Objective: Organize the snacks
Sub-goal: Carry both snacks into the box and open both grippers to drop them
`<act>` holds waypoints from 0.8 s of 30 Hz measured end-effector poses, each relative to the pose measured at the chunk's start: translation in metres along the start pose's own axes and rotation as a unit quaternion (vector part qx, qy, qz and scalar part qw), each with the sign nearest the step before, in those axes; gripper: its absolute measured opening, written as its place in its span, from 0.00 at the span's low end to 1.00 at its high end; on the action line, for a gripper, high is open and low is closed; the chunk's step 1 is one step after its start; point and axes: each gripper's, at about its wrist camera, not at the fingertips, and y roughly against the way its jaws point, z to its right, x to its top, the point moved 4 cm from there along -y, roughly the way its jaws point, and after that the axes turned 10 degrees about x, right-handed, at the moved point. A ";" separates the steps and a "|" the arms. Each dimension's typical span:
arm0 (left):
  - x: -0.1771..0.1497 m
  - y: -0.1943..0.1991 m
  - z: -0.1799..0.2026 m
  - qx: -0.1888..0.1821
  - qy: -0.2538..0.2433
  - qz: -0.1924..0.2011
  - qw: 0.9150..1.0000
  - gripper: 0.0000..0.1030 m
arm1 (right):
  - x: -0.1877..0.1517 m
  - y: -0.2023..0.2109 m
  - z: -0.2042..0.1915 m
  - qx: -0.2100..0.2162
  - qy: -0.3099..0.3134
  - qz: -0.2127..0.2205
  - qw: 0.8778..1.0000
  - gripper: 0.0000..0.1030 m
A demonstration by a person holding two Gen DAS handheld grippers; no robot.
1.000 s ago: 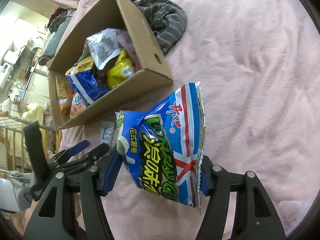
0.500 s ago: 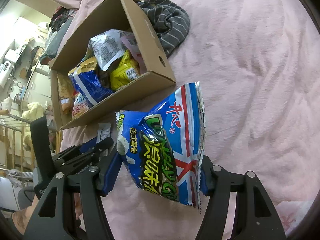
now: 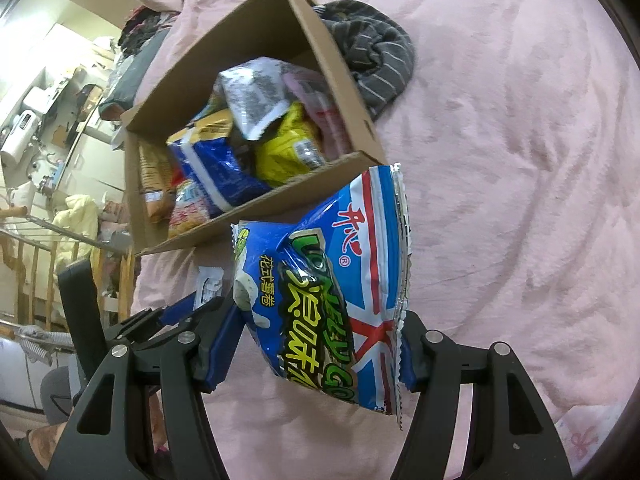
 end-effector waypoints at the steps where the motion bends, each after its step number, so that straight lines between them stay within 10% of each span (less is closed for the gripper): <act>1: -0.003 0.001 -0.005 0.000 0.008 -0.005 1.000 0.28 | 0.000 0.001 -0.002 0.003 0.001 0.001 1.000 0.64; 24: -0.005 0.106 -0.067 0.035 0.090 0.089 0.991 0.28 | -0.003 0.032 -0.047 0.074 0.064 0.028 0.995 0.64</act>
